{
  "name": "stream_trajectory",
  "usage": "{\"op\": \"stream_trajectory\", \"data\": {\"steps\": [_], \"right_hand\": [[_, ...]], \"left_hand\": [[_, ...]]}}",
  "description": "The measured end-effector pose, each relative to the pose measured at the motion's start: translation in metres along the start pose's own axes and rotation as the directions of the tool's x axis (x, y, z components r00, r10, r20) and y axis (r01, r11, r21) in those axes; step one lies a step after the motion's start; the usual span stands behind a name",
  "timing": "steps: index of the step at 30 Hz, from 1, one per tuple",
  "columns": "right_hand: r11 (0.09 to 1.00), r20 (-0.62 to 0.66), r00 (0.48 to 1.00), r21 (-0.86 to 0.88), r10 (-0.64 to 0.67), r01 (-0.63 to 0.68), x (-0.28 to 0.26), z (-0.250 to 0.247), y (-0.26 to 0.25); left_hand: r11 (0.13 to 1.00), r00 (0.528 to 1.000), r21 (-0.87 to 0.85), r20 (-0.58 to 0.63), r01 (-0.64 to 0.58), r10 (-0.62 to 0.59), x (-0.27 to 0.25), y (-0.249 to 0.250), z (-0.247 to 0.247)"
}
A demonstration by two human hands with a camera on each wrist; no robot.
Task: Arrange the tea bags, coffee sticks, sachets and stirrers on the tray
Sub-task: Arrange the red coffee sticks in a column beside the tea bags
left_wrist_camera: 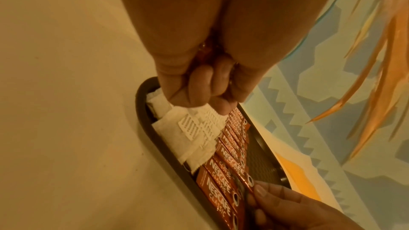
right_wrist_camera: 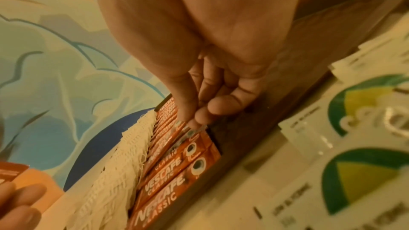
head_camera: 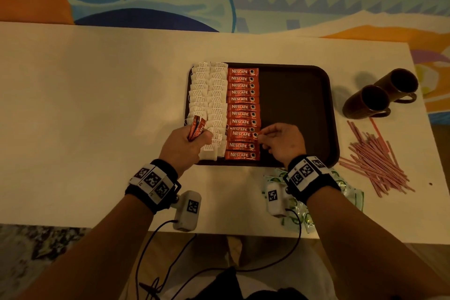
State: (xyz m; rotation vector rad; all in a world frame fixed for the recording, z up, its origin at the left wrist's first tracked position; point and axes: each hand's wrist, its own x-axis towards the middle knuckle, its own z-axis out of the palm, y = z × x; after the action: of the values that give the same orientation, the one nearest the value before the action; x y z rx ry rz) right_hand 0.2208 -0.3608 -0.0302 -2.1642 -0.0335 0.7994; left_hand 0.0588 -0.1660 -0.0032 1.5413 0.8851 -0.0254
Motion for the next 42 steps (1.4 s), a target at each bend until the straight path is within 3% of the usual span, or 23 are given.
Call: {"op": "stream_trajectory", "data": {"steps": [10, 17, 20, 23, 26, 29, 31, 35, 38, 42], "right_hand": [[0.981, -0.070, 0.997, -0.193, 0.012, -0.026, 0.001, 0.003, -0.007], [0.985, -0.098, 0.992, -0.160, -0.075, 0.059, -0.014, -0.009, -0.018], [0.970, 0.073, 0.968, -0.018, -0.239, 0.241, -0.031, -0.007, -0.033], [0.938, 0.291, 0.892, 0.123, -0.346, 0.323, -0.042, 0.002, -0.042], [0.929, 0.286, 0.884, 0.142, -0.369, 0.342, -0.043, 0.002, -0.046], [0.944, 0.259, 0.924, 0.250, -0.281, 0.216, -0.045, -0.007, -0.048], [0.937, 0.284, 0.933, 0.327, -0.223, 0.125, -0.045, -0.013, -0.048], [0.949, 0.309, 0.904, 0.208, -0.295, 0.238, -0.050, -0.014, -0.049], [0.930, 0.343, 0.866, 0.089, -0.364, 0.356, -0.054, -0.010, -0.051], [0.931, 0.327, 0.871, 0.122, -0.365, 0.344, -0.055, -0.005, -0.046]], "left_hand": [[0.999, 0.999, 0.016, -0.014, 0.034, -0.034, -0.006, 0.002, -0.002], [0.981, 0.978, -0.126, 0.169, 0.146, -0.124, -0.015, 0.020, 0.010], [0.978, 0.945, -0.131, 0.306, 0.160, -0.113, -0.022, 0.028, 0.016], [0.987, 0.896, -0.105, 0.439, 0.121, -0.063, -0.028, 0.031, 0.019], [0.989, 0.872, -0.107, 0.488, 0.102, -0.037, -0.031, 0.029, 0.016], [0.987, 0.902, -0.106, 0.428, 0.123, -0.067, -0.028, 0.023, 0.010], [0.993, 0.952, -0.058, 0.297, 0.098, -0.077, -0.024, 0.017, 0.007], [1.000, 0.991, 0.008, 0.132, 0.009, -0.010, -0.017, 0.018, 0.010], [0.997, 0.986, 0.018, 0.153, -0.072, 0.068, -0.015, 0.027, 0.017], [0.993, 0.978, 0.039, 0.183, -0.109, 0.100, -0.011, 0.026, 0.023]]}}
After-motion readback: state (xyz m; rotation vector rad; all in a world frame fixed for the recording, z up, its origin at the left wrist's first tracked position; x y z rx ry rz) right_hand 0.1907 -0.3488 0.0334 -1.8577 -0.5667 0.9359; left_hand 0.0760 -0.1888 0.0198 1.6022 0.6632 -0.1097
